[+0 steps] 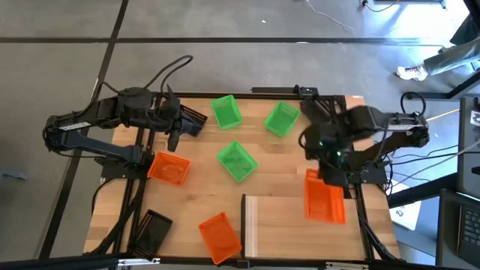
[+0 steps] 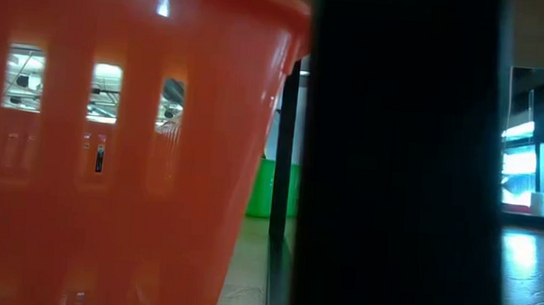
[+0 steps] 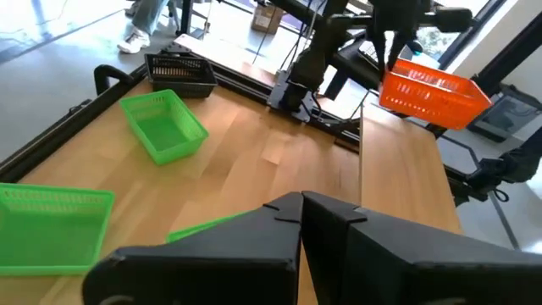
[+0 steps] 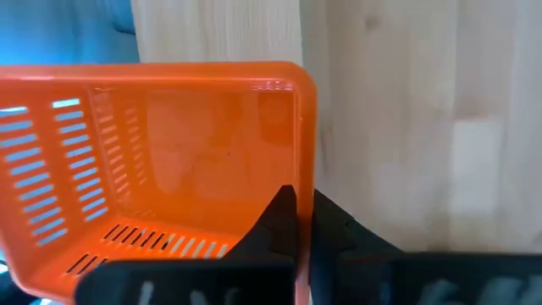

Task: Stack baskets on shelf by color
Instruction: Put the top right orange bin on the shelf

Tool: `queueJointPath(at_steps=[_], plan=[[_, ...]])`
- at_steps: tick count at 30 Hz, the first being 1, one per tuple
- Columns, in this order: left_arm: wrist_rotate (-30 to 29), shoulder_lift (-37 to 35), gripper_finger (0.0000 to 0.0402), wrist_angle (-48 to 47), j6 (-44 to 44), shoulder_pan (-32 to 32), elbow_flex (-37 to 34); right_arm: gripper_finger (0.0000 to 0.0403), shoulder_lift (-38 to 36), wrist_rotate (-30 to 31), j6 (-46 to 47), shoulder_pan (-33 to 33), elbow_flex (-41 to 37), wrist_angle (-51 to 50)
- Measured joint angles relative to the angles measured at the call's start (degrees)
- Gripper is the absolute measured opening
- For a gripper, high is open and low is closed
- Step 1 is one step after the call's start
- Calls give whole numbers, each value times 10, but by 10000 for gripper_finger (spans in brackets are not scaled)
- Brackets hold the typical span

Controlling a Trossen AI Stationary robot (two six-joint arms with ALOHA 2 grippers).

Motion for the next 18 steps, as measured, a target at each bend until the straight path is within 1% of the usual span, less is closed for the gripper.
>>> queueJointPath(at_steps=[4,7,9,14,16,18], plan=[[0,0,0,0,10,0,0,0,-19,10,101,69,-53,-1],[4,1,0,1,27,0,0,0,-32,10,139,111,-88,1],[26,4,0,2,31,0,0,0,-38,10,163,130,-111,11],[103,5,0,2,33,0,0,0,-54,-7,229,167,-171,43],[117,5,0,2,32,0,0,0,-55,-12,242,185,-193,68],[119,5,0,2,29,0,0,0,-56,-12,242,206,-211,94]])
